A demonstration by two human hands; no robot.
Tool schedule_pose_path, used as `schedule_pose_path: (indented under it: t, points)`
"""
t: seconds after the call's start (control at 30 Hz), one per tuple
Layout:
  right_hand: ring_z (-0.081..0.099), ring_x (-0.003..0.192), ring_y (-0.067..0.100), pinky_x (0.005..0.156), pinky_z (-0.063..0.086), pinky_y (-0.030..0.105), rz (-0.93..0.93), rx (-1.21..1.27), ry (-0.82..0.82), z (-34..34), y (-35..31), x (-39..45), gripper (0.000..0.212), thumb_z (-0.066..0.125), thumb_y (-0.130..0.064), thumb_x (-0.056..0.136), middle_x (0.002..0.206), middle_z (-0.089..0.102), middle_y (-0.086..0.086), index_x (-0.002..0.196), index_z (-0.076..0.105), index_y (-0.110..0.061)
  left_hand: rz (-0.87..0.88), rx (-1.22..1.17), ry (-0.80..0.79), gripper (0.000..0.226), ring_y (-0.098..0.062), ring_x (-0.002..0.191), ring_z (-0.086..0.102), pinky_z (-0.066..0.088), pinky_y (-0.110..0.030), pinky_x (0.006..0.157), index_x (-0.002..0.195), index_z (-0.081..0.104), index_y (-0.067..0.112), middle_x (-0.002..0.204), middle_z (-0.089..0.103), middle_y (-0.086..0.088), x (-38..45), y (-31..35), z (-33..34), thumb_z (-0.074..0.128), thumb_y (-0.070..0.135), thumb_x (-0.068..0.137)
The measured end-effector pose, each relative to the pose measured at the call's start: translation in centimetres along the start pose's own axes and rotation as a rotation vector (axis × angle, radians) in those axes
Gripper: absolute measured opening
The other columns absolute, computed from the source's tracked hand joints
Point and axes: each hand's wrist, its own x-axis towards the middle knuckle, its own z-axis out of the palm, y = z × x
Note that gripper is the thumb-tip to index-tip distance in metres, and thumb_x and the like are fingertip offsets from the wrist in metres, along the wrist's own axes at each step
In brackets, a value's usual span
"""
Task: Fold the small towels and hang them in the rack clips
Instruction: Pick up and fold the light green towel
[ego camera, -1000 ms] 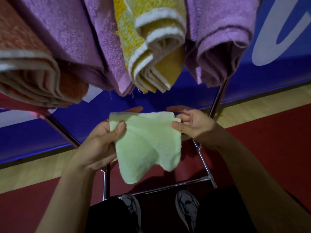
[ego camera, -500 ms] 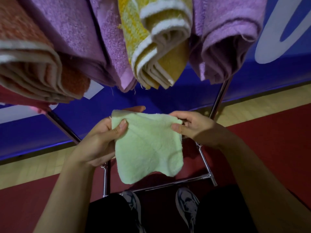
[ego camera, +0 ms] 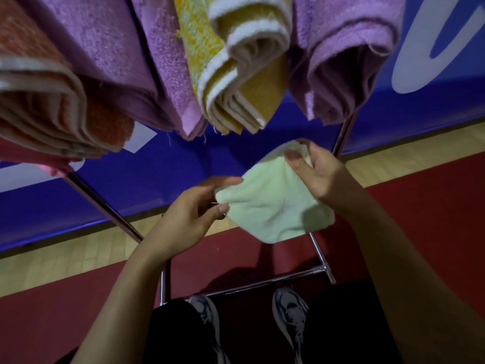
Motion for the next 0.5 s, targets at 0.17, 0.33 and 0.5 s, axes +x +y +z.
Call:
schedule_pose_path:
  t: [0.17, 0.33, 0.5]
  points:
    - [0.067, 0.095, 0.007, 0.087, 0.049, 0.026, 0.037, -0.015, 0.032, -0.2, 0.6, 0.4, 0.025, 0.049, -0.038, 0.106, 0.1, 0.071, -0.001, 0.106, 0.065, -0.018, -0.001, 0.134, 0.01, 0.024, -0.02, 0.115, 0.068, 0.054, -0.045, 0.102, 0.123, 0.07, 0.022, 0.121, 0.073, 0.003, 0.2, -0.8, 1.3, 0.065, 0.011, 0.103]
    - [0.064, 0.091, 0.009, 0.086, 0.048, 0.031, 0.01, -0.084, 0.036, -1.2, 1.0, 0.4, 0.021, 0.05, -0.038, 0.106, 0.092, 0.066, -0.009, 0.104, 0.064, -0.022, -0.063, 0.273, -0.051, 0.027, -0.012, 0.102, 0.068, 0.055, -0.041, 0.098, 0.107, 0.068, 0.029, 0.105, 0.071, 0.012, 0.6, -0.8, 2.7, 0.071, 0.051, 0.091]
    - [0.066, 0.1, 0.021, 0.088, 0.052, 0.039, 0.062, -0.256, 0.046, -1.9, 1.6, 0.6, 0.033, 0.051, -0.048, 0.102, 0.105, 0.069, 0.006, 0.112, 0.061, -0.018, -0.051, 0.274, 0.059, 0.035, -0.011, 0.07, 0.065, 0.052, -0.031, 0.071, 0.077, 0.063, 0.018, 0.075, 0.069, 0.005, 0.9, 0.6, 2.6, 0.07, 0.048, 0.096]
